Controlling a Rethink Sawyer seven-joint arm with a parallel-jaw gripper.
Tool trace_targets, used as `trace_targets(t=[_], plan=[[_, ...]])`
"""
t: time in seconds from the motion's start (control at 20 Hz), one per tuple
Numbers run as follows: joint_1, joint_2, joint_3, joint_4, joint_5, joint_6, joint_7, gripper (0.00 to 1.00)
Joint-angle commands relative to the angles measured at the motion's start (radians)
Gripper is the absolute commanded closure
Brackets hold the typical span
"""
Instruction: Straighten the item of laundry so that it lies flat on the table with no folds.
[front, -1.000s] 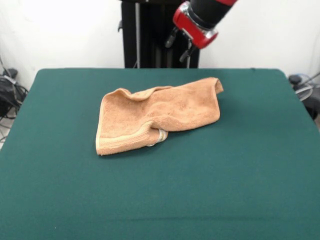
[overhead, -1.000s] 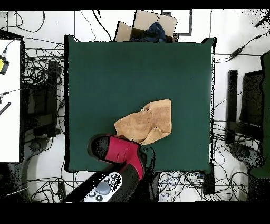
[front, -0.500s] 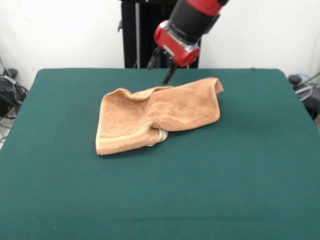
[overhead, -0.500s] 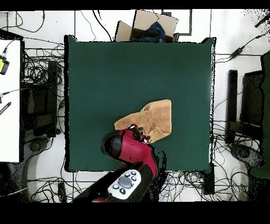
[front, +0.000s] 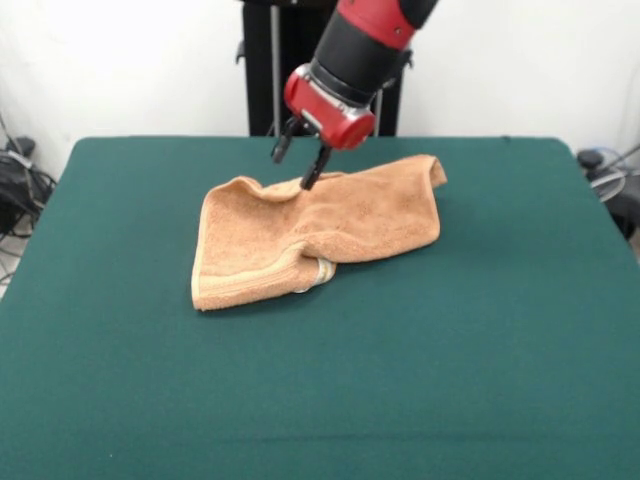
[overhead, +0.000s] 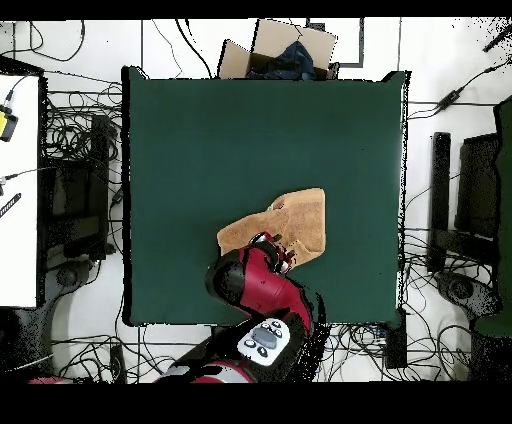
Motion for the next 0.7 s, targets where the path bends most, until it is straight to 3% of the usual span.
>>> trace_targets(t=[0.05, 0.7], plan=[[-0.005, 0.08, 0.161, 0.048, 0.069, -0.036, 0.257, 0.0], [0.015, 0.165, 0.166, 0.051, 0.108, -0.119, 0.29, 0.0]])
